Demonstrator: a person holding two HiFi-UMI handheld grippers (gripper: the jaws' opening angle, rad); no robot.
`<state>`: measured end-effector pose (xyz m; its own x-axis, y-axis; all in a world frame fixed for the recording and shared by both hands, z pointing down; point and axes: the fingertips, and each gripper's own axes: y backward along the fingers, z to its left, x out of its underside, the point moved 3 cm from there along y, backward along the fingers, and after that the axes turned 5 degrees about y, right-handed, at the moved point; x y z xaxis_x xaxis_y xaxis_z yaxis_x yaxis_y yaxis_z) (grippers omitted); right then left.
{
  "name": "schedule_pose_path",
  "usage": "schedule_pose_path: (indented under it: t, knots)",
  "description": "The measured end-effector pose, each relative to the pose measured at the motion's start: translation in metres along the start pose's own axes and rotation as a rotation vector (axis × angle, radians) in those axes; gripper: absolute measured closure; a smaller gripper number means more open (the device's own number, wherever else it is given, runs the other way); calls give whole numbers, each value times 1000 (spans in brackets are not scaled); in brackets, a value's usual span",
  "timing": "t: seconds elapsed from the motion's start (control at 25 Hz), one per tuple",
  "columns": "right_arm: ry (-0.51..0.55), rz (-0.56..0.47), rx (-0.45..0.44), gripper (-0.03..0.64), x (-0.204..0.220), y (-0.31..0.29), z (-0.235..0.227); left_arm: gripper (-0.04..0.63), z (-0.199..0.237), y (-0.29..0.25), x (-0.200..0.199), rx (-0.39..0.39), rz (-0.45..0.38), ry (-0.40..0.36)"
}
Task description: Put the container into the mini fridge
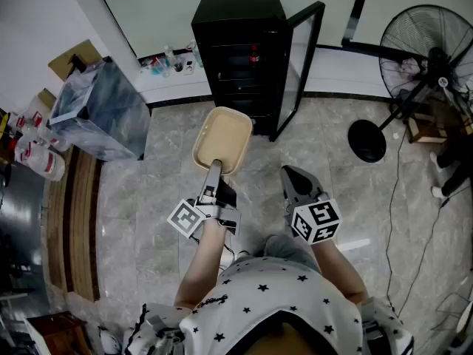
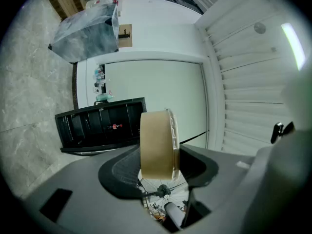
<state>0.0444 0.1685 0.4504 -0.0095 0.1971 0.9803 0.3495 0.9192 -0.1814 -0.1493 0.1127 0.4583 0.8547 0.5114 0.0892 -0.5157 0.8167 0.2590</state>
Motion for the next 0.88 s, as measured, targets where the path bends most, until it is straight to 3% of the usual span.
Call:
schedule_pose_path:
  t: [0.32, 0.88]
  knots:
    - [-10, 17, 15, 624, 18, 31, 61, 365, -5, 63, -8, -27, 18, 22]
    - [-2, -2, 34, 624, 15, 25, 106, 365, -10, 88, -35, -13, 38, 34]
